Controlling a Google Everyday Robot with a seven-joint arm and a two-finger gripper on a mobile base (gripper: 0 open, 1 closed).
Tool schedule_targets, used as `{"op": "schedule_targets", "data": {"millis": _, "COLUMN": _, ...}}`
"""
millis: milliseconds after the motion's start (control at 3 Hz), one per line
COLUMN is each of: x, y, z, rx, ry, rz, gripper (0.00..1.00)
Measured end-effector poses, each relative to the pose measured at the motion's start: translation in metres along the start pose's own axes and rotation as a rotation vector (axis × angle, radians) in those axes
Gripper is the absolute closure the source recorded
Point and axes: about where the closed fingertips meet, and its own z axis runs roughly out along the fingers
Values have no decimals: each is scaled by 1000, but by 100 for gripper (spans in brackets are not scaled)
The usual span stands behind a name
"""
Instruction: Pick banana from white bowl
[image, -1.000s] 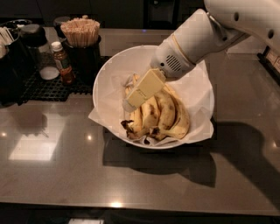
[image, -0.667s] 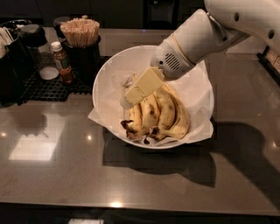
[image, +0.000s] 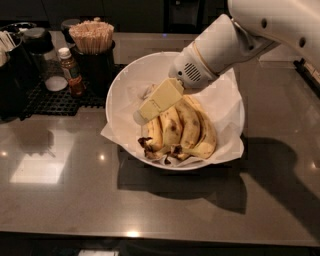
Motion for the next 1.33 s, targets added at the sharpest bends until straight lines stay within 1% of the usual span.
{"op": "schedule_targets", "data": {"millis": 333, "x": 11, "y": -11, "z": 12, "rx": -6, "ry": 12, "rz": 65, "gripper": 0}}
{"op": "schedule_targets", "data": {"millis": 667, "x": 26, "y": -19, "z": 18, "rx": -1, "ry": 29, "rz": 123, "gripper": 0}}
{"op": "schedule_targets", "data": {"millis": 1000, "x": 24, "y": -18, "z": 16, "rx": -1, "ry": 30, "rz": 123, "gripper": 0}}
{"op": "schedule_targets", "data": {"millis": 1333, "x": 24, "y": -18, "z": 16, "rx": -1, "ry": 30, "rz": 123, "gripper": 19}}
